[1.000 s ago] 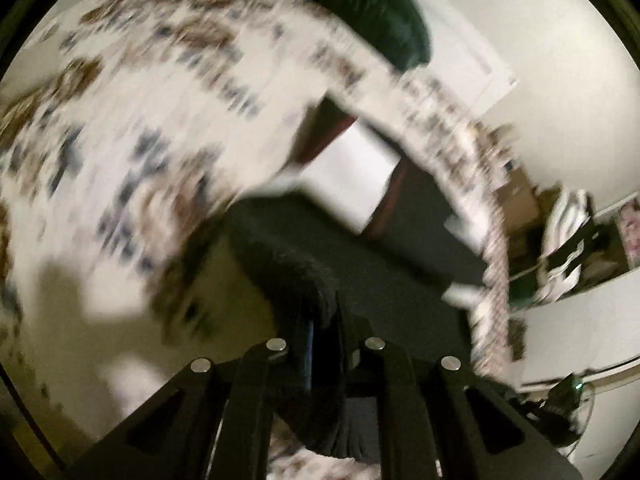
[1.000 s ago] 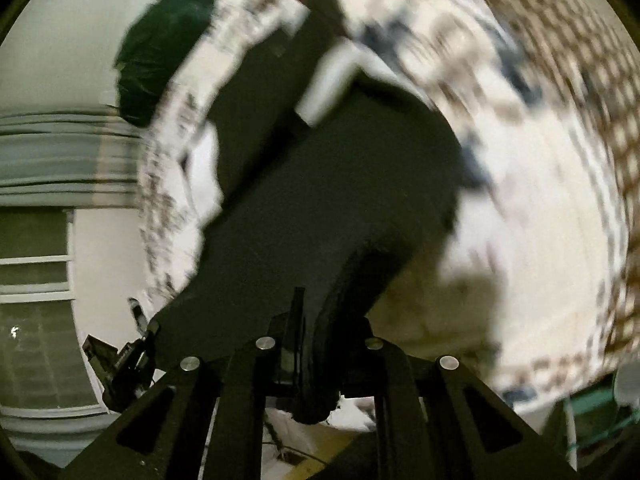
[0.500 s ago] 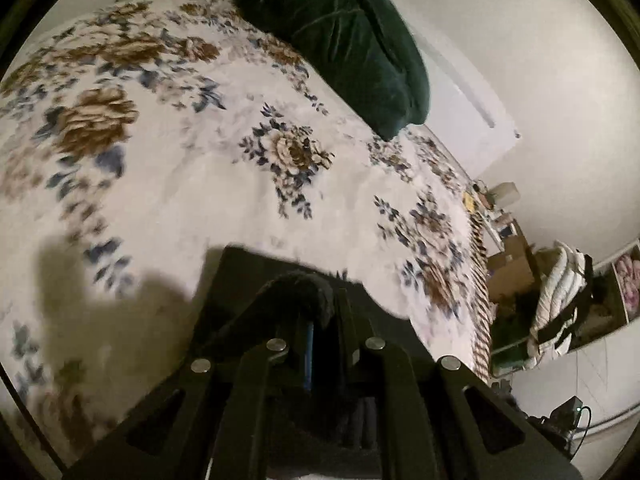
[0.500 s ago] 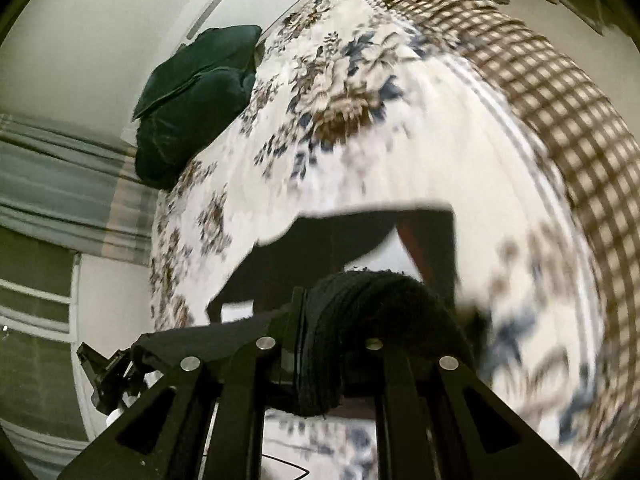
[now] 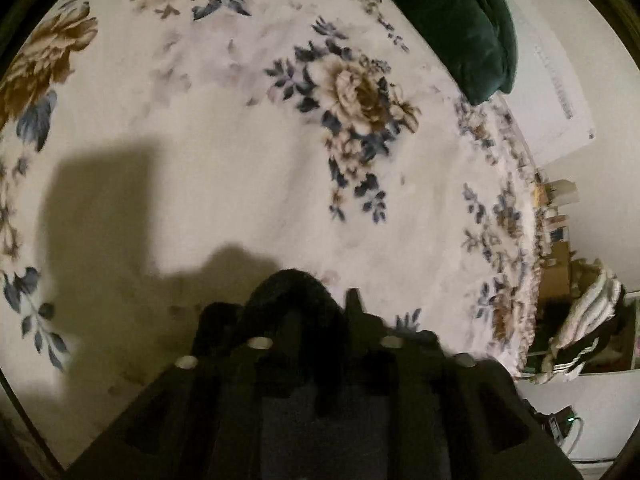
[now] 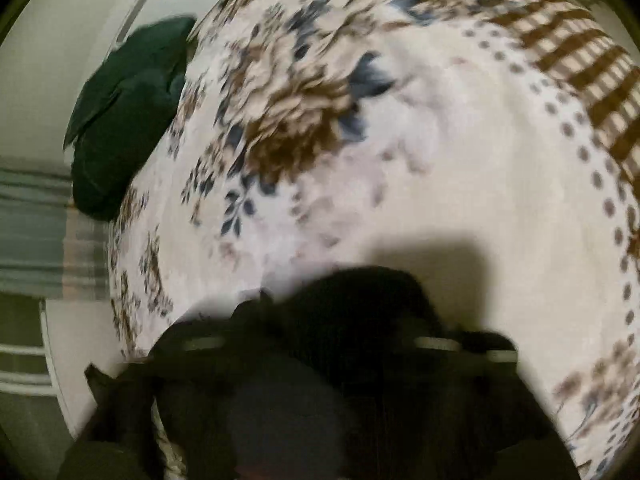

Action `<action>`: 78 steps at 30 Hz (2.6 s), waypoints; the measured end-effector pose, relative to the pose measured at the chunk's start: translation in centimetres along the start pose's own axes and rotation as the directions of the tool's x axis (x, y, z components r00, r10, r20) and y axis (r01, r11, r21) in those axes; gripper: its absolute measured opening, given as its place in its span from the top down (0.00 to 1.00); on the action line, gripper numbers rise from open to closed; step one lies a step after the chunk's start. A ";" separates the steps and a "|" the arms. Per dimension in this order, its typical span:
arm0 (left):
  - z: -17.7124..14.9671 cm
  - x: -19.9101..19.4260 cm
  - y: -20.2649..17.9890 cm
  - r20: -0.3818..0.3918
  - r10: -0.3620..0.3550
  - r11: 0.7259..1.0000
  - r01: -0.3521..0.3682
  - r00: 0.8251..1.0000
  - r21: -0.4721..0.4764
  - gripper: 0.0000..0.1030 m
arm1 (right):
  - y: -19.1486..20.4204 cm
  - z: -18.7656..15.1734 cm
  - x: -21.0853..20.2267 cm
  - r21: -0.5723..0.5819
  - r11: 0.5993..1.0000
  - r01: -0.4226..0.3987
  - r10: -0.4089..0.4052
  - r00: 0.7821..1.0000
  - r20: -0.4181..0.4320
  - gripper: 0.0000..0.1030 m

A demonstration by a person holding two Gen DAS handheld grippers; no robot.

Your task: Fold small clothes

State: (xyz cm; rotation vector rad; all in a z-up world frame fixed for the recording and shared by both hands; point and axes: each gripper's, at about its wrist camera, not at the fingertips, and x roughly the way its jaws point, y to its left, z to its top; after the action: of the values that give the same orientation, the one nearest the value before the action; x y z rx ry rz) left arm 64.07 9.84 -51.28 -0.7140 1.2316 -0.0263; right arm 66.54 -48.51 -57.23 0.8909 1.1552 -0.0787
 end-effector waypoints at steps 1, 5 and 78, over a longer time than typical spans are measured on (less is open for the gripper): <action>0.2 -0.4 0.1 0.005 -0.010 1.000 0.010 1.000 0.004 0.67 | -0.4 -0.2 -0.4 0.007 1.000 -0.001 0.001 1.000 0.018 0.05; 1.2 -2.5 -0.8 0.050 -0.042 0.998 0.039 0.998 0.057 0.22 | -0.5 -1.7 -2.8 -0.042 0.998 0.044 -0.042 0.997 0.061 0.05; -30.9 -22.4 16.4 -0.025 0.245 0.964 -0.241 0.969 0.108 0.11 | -19.9 -42.0 -23.1 0.119 0.951 0.284 -0.271 0.955 -0.119 0.26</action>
State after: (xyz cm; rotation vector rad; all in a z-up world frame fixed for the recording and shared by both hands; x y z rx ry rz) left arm 23.54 16.50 -45.16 -0.4697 1.3379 0.0987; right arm 14.97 -43.43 -54.45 0.8531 1.3782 -0.3497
